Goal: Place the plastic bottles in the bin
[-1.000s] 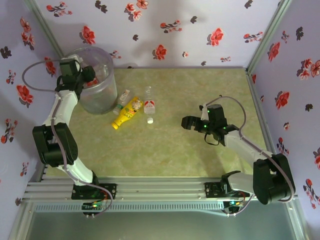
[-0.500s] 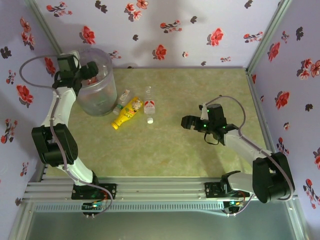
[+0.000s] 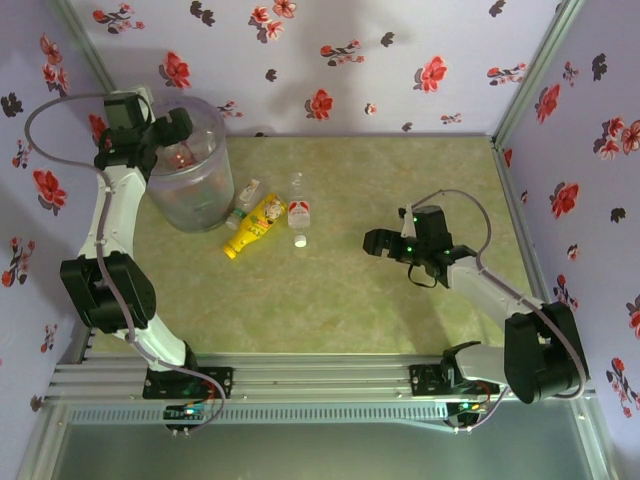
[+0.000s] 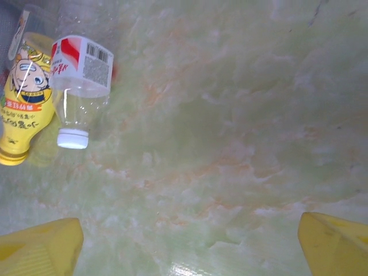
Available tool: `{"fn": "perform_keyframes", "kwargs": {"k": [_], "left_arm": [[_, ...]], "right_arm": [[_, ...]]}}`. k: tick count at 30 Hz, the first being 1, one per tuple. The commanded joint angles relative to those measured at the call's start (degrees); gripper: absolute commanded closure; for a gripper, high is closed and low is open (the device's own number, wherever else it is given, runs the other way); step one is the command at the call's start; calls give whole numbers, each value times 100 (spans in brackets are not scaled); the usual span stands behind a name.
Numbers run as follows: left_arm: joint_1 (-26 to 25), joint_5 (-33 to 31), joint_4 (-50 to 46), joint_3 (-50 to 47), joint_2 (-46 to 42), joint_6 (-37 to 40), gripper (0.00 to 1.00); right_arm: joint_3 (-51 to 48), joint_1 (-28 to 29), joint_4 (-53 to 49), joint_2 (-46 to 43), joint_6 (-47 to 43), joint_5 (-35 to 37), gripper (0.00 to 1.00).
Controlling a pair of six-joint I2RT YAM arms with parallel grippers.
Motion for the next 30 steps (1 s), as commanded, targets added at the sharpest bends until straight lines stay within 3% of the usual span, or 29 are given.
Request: {"fn": "perform_keyframes", "kwargs": {"k": [1, 6, 13, 22, 30], "left_arm": [[-90, 64, -354, 155, -308, -15, 4], [-501, -25, -163, -333, -1167, -112, 6], [-1456, -42, -260, -1069, -1936, -353, 5], [-2866, -144, 305, -2297, -2231, -931, 5], [-3215, -407, 1373, -4110, -2482, -2014, 5]], "right_arm": [[302, 184, -221, 134, 221, 573, 5], [602, 425, -481, 414, 524, 943, 6], [1246, 979, -577, 890, 786, 1196, 10], [2387, 1510, -971, 1748, 842, 1727, 16], [3143, 1959, -832, 2379, 908, 2225, 20]]}}
